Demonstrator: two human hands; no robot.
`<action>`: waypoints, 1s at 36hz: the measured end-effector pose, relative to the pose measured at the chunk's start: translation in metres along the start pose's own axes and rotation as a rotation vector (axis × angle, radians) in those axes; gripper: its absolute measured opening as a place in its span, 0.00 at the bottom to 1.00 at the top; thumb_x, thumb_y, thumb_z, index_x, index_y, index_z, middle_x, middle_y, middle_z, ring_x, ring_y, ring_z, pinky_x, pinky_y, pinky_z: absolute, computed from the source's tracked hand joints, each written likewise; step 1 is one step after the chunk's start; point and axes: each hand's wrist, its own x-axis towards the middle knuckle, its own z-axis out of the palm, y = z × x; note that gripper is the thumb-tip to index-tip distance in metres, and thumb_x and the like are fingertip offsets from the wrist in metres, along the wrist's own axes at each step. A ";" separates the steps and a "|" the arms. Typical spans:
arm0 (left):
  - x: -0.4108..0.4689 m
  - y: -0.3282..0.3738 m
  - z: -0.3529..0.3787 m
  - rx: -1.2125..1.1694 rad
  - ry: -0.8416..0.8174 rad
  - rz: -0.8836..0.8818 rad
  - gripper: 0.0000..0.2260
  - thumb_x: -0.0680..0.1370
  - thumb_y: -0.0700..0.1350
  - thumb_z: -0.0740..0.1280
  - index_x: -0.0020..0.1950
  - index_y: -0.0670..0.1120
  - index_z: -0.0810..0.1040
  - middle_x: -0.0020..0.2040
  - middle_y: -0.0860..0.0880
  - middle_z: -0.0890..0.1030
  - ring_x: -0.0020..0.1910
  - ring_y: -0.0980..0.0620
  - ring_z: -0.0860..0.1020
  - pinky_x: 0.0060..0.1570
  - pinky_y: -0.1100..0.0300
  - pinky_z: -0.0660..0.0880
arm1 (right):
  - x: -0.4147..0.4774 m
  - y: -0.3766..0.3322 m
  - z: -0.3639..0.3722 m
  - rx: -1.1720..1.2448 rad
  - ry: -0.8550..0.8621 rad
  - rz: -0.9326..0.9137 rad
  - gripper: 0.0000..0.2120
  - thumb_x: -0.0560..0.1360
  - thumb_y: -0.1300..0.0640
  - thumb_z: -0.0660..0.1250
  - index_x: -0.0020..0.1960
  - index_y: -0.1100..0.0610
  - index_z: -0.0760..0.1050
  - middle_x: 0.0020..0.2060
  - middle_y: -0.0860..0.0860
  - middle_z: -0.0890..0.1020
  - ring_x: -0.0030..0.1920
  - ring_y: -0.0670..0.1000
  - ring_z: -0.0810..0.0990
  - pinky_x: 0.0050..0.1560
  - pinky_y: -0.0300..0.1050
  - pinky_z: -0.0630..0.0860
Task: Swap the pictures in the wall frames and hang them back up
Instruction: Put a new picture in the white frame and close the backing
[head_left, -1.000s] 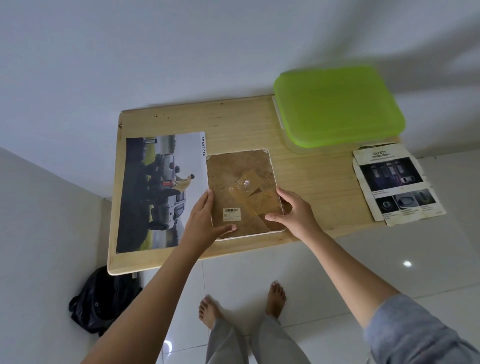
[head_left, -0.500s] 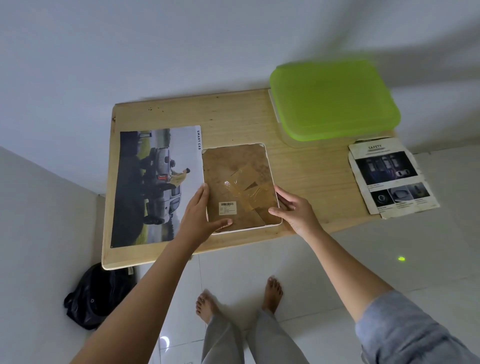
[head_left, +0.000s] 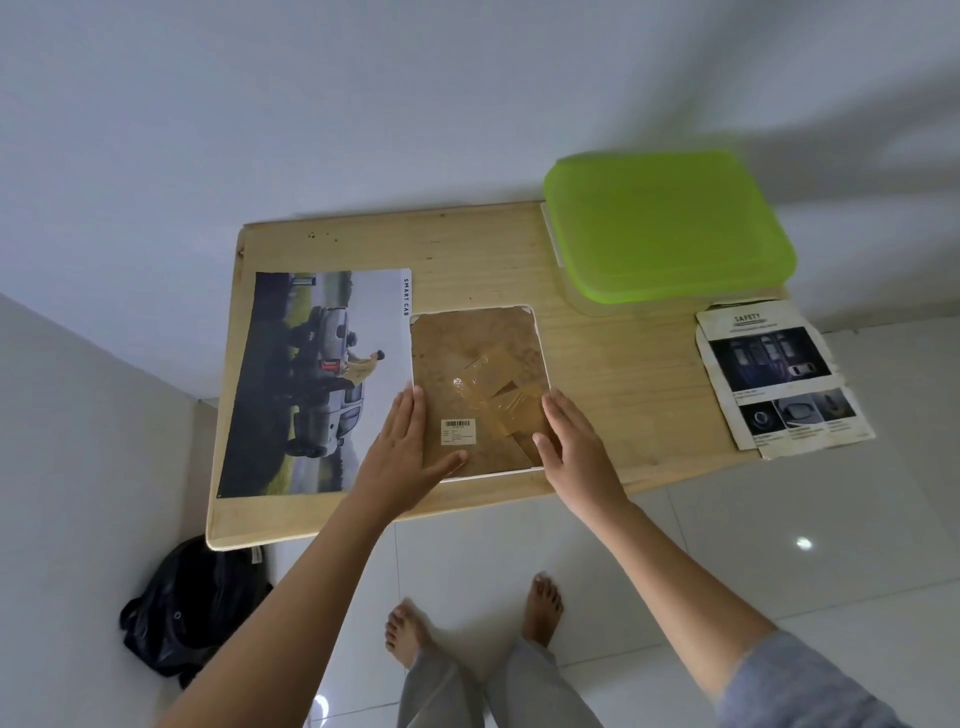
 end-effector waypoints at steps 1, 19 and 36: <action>-0.001 -0.002 0.003 0.030 0.017 0.013 0.48 0.67 0.76 0.45 0.74 0.46 0.32 0.76 0.50 0.35 0.74 0.54 0.36 0.73 0.56 0.42 | 0.000 -0.002 0.003 -0.047 -0.014 -0.038 0.23 0.79 0.59 0.59 0.72 0.61 0.60 0.73 0.53 0.60 0.74 0.49 0.54 0.71 0.37 0.50; -0.001 -0.011 0.025 0.138 0.195 0.020 0.39 0.71 0.71 0.40 0.73 0.50 0.33 0.75 0.50 0.36 0.74 0.52 0.36 0.71 0.57 0.38 | 0.000 -0.005 0.008 -0.084 -0.140 -0.104 0.25 0.80 0.58 0.56 0.74 0.60 0.53 0.74 0.48 0.52 0.74 0.42 0.47 0.71 0.31 0.44; -0.001 0.014 0.042 0.041 0.319 -0.071 0.35 0.75 0.62 0.41 0.76 0.43 0.44 0.77 0.44 0.44 0.75 0.51 0.42 0.71 0.57 0.44 | 0.016 -0.016 0.007 0.248 0.128 0.342 0.25 0.71 0.59 0.68 0.67 0.60 0.68 0.60 0.55 0.74 0.63 0.54 0.70 0.65 0.48 0.67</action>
